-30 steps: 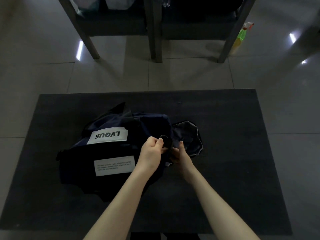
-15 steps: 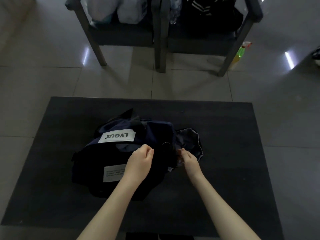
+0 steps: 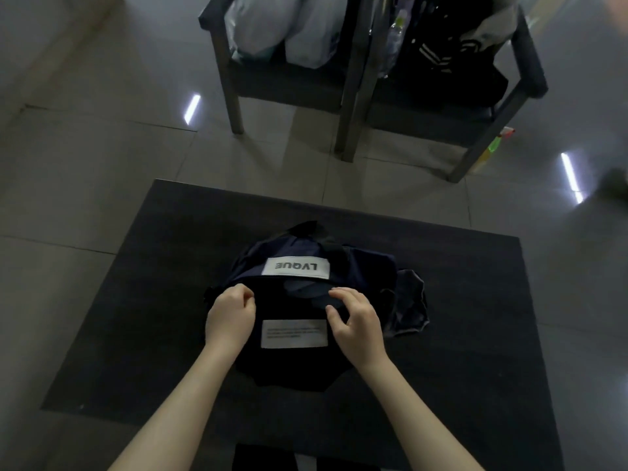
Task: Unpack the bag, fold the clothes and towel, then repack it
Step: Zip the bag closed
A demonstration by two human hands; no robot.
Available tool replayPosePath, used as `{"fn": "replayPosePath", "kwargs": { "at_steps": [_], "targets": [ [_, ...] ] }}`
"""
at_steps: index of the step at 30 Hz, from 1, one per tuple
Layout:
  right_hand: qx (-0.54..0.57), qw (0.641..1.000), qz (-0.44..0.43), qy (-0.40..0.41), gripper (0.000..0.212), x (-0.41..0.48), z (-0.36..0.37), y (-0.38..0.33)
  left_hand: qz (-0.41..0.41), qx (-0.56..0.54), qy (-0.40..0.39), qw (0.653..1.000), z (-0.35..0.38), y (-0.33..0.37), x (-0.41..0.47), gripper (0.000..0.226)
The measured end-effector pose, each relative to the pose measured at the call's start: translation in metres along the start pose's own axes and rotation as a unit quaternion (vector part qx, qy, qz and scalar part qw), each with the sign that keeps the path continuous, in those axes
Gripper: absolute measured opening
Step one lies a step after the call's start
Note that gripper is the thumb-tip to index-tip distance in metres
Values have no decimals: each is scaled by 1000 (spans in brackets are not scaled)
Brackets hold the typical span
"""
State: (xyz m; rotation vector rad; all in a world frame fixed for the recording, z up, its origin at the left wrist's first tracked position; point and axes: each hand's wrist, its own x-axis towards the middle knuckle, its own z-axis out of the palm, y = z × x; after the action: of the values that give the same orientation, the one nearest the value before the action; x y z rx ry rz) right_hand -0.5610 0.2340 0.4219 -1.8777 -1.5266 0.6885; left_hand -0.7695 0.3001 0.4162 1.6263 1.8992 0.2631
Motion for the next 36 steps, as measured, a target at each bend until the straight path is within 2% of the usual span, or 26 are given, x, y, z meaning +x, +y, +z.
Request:
{"fn": "replayPosePath", "kwargs": {
  "at_steps": [2,4,7,9,11,14,17,19,22,26,30,32,36],
  "targets": [
    [-4,1000,-14,1,29,6,18,-18,-32,5,9,999,-12,-23,9,23],
    [-23,999,-40,15,32,11,36,-36,-56,26,-20,998,-21,-46,22,38],
    [-86,992,-87,-1,39,20,66,-57,-55,55,-122,989,-28,-74,45,54],
    [-147,981,-117,-39,47,29,89,-67,-46,56,-202,977,-30,-86,59,63],
    [-204,965,-139,-85,56,37,109,-75,-9,96,-249,964,-31,-93,72,69],
    [-258,944,-112,-173,64,46,128,-83,91,188,-236,949,-31,-98,88,67],
    [-301,923,-59,-232,64,47,140,-82,139,240,-226,934,-36,-102,100,48],
    [-298,922,-33,-247,64,45,145,-80,108,198,-256,940,-42,-103,105,30],
    [-301,920,-18,-250,62,42,149,-78,44,50,-293,954,-51,-104,109,12],
    [-295,922,8,-251,59,46,151,-83,-25,-117,-269,956,-63,-107,113,19],
    [-319,910,25,-263,59,49,159,-92,-58,-237,-249,937,-75,-102,106,21],
    [-302,927,15,-220,56,48,165,-98,-64,-263,-245,931,-77,-98,103,22],
    [-200,975,-20,-98,45,43,181,-111,-77,-290,-241,923,-79,-97,99,22]
  ]
}}
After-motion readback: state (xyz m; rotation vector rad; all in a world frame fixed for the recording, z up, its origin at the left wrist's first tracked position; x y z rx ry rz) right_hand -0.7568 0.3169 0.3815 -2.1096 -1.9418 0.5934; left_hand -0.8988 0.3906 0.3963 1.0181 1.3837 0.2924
